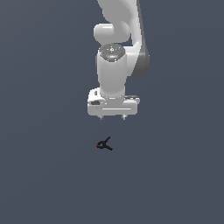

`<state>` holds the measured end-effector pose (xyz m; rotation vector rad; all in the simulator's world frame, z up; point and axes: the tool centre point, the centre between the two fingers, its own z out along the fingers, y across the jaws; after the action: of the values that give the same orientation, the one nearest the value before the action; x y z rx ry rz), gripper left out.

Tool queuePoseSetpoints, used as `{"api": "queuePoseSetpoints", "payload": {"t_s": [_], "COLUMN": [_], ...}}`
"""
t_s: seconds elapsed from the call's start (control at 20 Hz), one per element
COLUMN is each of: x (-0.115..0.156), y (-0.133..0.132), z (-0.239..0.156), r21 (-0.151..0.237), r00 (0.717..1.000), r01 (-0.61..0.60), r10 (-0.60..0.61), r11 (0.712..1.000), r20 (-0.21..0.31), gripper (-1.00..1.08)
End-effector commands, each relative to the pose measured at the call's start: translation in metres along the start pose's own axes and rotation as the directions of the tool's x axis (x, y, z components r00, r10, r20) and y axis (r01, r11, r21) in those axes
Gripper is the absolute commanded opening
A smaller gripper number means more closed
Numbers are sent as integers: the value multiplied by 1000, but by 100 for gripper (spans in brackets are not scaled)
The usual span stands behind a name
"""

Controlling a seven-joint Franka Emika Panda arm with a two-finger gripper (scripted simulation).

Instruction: Pick up the object and move it to a goal position.

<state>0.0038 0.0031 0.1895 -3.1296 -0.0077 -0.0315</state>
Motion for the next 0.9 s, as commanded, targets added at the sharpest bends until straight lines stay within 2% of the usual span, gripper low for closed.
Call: {"api": "queuePoseSetpoints", "payload": {"t_s": [0.0, 0.85], "x": [0, 1], "y": [0, -3], "z": [0, -10], "r21": [0, -13], "r00": [1000, 1000], "r01": [0, -14], "r10": [0, 14], "r11": [1000, 1000], "r20": [0, -17], "gripper": [100, 100]}}
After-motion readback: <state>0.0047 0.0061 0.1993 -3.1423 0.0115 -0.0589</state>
